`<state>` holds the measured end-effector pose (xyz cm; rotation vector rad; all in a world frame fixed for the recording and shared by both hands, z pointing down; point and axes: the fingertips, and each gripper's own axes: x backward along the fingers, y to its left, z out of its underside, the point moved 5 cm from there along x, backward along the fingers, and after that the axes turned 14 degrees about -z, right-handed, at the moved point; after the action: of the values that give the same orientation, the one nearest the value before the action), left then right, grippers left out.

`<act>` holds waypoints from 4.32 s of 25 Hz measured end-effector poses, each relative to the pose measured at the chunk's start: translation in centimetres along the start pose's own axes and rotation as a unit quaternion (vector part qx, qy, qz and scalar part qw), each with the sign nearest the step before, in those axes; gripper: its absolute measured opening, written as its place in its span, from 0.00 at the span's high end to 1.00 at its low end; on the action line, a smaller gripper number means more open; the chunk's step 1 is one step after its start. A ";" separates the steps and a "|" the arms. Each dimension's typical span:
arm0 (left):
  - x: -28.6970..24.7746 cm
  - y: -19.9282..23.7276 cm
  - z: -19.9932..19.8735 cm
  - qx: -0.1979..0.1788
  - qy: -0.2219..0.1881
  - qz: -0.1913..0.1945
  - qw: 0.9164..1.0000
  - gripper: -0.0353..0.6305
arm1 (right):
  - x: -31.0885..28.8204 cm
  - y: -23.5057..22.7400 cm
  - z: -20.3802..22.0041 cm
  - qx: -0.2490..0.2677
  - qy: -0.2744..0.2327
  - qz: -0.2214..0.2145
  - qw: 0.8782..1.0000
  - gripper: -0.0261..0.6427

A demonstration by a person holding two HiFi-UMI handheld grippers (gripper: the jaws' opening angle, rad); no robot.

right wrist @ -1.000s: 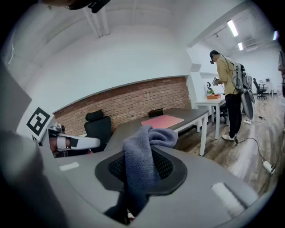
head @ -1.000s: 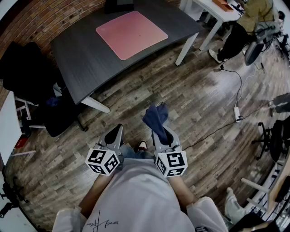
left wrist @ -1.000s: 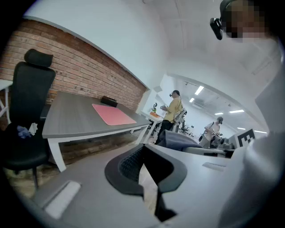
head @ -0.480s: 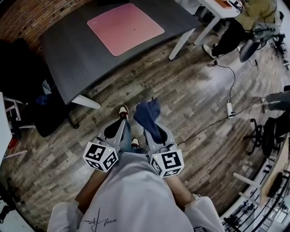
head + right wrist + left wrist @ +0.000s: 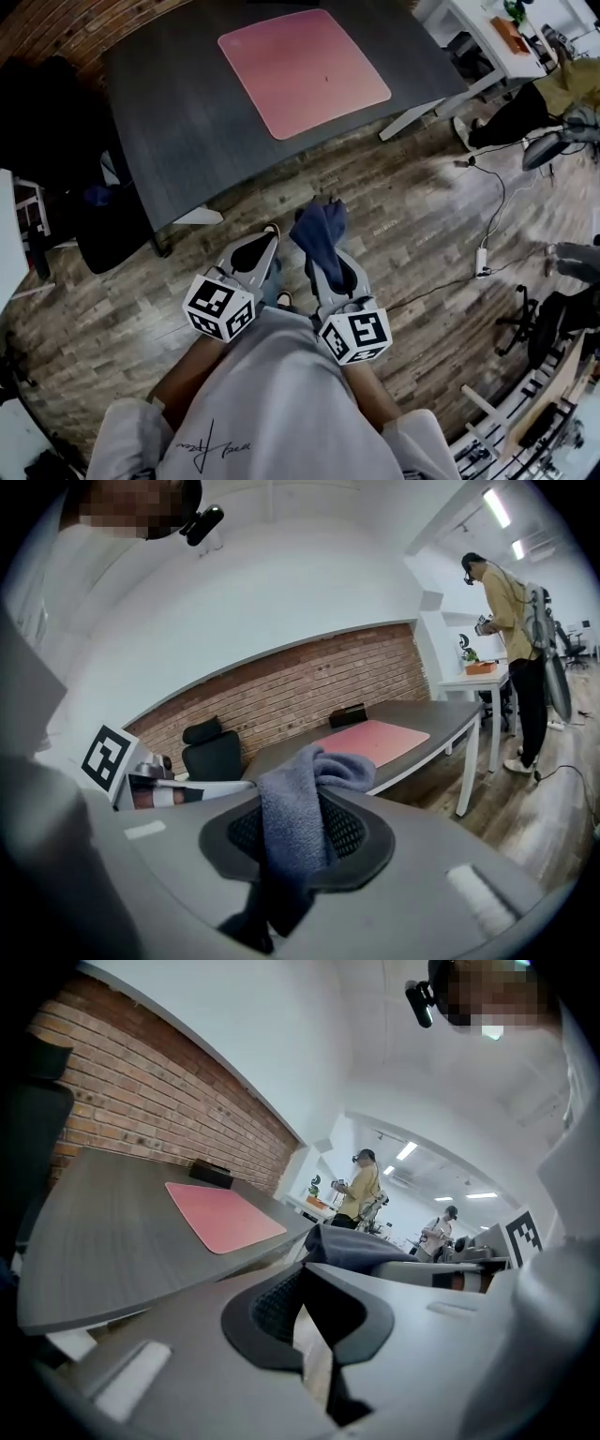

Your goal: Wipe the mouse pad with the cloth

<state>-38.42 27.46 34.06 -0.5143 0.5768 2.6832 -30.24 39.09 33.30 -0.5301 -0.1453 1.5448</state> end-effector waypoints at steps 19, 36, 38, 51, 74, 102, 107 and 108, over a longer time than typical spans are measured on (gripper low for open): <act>-11.9 9.6 -9.6 0.036 0.007 -0.002 0.999 0.93 | -14.9 -7.8 -8.7 -0.011 0.056 -0.033 0.998 0.83; -18.5 9.2 -11.4 0.001 0.050 0.028 0.998 0.93 | -18.9 -12.9 -11.2 0.111 0.097 -0.010 0.989 0.83; -19.3 9.3 -11.6 0.008 0.050 0.014 0.999 0.93 | -19.3 -14.2 -11.9 0.114 0.095 -0.017 0.989 0.83; -29.9 4.7 -15.9 -0.066 0.028 -0.040 0.997 0.93 | -20.9 -25.0 -18.0 0.126 0.115 -0.084 0.982 0.83; -34.9 2.2 -17.7 0.015 -0.020 -0.177 0.984 0.93 | -24.2 -40.7 -18.1 0.085 0.164 -0.067 0.980 0.84; -30.8 5.5 -14.6 0.095 -0.018 -0.195 0.976 0.93 | -26.5 -44.5 -9.7 0.032 0.282 -0.001 0.959 0.84; -31.0 5.6 -14.3 0.109 -0.014 -0.194 0.975 0.93 | -27.1 -44.0 -9.4 0.037 0.285 -0.002 0.958 0.84; -31.1 5.5 -14.3 0.112 -0.013 -0.192 0.975 0.93 | -27.1 -43.9 -9.4 0.036 0.284 -0.003 0.958 0.84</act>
<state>-9.53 8.40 36.54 -0.4713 0.6834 2.2256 12.44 13.28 49.57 -0.8922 0.3498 1.3301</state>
